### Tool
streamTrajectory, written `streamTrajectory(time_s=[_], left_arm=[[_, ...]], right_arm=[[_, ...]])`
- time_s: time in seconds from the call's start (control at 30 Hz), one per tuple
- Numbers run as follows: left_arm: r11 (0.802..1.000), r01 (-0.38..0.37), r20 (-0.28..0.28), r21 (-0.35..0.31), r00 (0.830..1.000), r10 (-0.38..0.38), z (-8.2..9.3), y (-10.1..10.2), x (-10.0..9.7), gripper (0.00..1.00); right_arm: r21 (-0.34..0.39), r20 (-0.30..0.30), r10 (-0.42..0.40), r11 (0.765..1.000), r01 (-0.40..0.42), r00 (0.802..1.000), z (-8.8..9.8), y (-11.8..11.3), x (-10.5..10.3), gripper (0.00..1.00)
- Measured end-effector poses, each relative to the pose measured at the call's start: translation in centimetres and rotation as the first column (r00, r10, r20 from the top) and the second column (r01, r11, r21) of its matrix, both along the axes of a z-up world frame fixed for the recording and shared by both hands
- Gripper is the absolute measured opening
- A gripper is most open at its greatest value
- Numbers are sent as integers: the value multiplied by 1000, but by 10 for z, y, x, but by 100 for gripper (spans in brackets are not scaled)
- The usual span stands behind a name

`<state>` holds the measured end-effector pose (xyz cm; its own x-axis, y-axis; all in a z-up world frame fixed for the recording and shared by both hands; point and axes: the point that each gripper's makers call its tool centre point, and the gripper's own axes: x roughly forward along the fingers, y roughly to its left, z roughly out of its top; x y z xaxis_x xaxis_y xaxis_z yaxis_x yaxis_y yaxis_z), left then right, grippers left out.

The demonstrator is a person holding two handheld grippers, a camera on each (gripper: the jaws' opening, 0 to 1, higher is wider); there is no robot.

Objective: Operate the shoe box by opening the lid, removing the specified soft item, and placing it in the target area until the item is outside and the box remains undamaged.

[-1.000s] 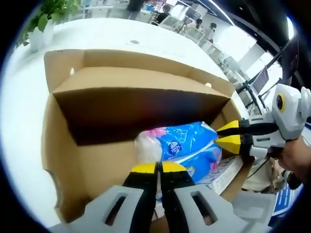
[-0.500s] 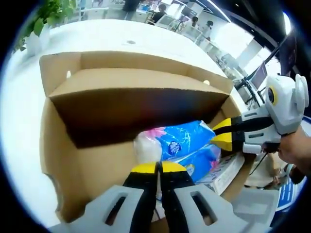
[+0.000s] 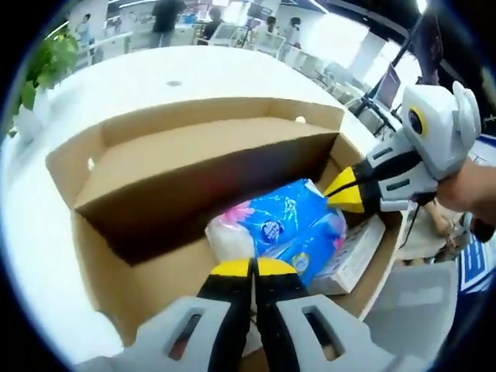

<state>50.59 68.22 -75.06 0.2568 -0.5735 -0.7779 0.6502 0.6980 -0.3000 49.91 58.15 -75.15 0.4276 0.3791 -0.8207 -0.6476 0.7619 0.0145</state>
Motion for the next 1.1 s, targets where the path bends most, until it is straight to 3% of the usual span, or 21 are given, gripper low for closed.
streamTrajectory(time_s=[0.33, 0.6, 1.1], left_arm=[[999, 36, 51, -17, 998, -35, 40, 0, 4, 0], [996, 60, 86, -66, 995, -54, 73, -14, 4, 0], [984, 144, 124, -105, 984, -131, 104, -56, -14, 0]], right_arm=[[48, 68, -8, 999, 5, 998, 39, 1, 4, 0], [57, 122, -42, 998, 35, 992, 73, -13, 7, 0], [36, 174, -116, 993, 112, 978, 103, -55, -13, 0]])
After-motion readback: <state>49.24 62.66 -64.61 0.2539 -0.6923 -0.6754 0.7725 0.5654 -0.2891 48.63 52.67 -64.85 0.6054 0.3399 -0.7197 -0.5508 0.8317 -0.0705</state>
